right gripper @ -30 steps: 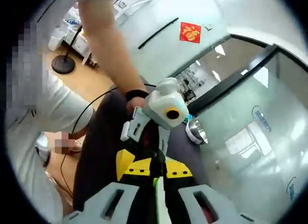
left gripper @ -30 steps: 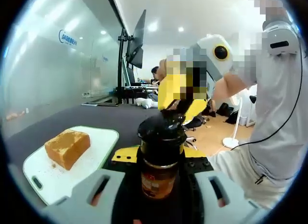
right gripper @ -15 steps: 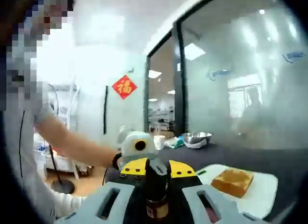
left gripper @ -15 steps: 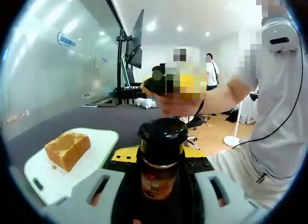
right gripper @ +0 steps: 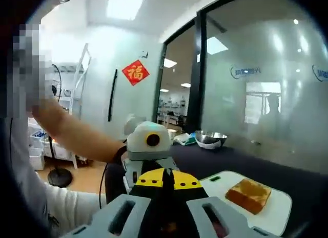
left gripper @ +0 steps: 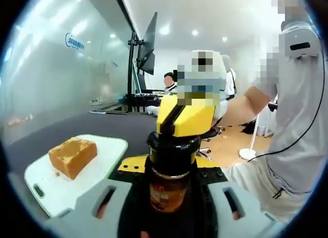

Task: Sprinkle pepper

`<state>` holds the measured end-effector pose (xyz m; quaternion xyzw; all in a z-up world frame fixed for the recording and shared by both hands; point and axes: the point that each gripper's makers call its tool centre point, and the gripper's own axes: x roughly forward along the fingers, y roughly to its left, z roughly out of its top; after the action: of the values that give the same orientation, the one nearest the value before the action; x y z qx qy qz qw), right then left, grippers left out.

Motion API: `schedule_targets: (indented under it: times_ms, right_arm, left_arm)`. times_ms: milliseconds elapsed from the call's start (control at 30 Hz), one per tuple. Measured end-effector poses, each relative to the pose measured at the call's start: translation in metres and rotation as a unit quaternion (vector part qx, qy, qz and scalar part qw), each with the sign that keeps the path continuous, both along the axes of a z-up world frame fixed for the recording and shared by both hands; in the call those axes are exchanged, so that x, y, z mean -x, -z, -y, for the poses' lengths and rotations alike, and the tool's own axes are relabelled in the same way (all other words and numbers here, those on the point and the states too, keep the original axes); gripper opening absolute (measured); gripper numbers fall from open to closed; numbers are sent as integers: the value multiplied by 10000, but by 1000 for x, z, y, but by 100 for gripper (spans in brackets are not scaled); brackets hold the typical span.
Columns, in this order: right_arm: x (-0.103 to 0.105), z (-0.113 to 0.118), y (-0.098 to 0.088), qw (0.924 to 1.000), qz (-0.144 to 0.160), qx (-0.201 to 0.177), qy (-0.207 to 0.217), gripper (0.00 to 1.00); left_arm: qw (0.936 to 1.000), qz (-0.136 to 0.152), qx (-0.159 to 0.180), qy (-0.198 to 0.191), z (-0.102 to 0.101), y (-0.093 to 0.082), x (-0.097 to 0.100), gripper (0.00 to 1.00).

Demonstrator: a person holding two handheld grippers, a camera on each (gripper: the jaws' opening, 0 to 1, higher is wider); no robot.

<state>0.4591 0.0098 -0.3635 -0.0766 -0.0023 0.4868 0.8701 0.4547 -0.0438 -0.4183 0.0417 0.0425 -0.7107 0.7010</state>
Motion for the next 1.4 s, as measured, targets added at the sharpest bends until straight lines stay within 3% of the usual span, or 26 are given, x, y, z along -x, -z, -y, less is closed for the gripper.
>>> schedule_targets:
  times_ms: [133,233,367,467,533,767,900,1033,1067,1100,1200,1400]
  right_arm:
    - [-2,3,1,9999,-31,-108,-8,0]
    - [-1,5,1,9997,-61,-214,-43,0]
    - [-1,6,1,9997,17,-249,-18,0]
    - [-2,7,2,9999,23,-158,-30,0]
    - [0,5,2,9999,104,-42,-64,0]
    - [0,6,4,9998,130,-69,-145,0]
    - [-1,8,4,9997,76,-160,-145,0]
    - [2,5,5,9996,208,-88,-176,0]
    - [-6,8,2,9977,665,136,35,0]
    - [0,3,9,9997,211,11,-125,0]
    - [5,0,11,9994,269,161,-149,0]
    - [4,1,11,9993,367,23,-58,0]
  left_arm:
    - [9996,17,-203,-207,-6,12,-7,24]
    - [9993,-121,-109,-327,-14,15,-8,30]
    - [9988,-80,-26,-475,-23,10,-6,31]
    - [9980,35,-26,-636,-32,9,-7,31]
    - [9936,396,-158,-1045,-43,11,-14,30]
    - [9941,296,-74,-1045,-55,17,7,30]
    - [9920,192,189,-1233,-62,11,4,30]
    - [9893,135,379,-1401,-67,6,-4,29]
    - [9890,97,446,-1407,-67,5,-4,29]
    - [9887,80,478,-1421,-68,4,-4,29]
    - [9876,76,529,-1476,-72,4,-6,28]
    - [9862,35,633,-1527,-74,1,-8,28]
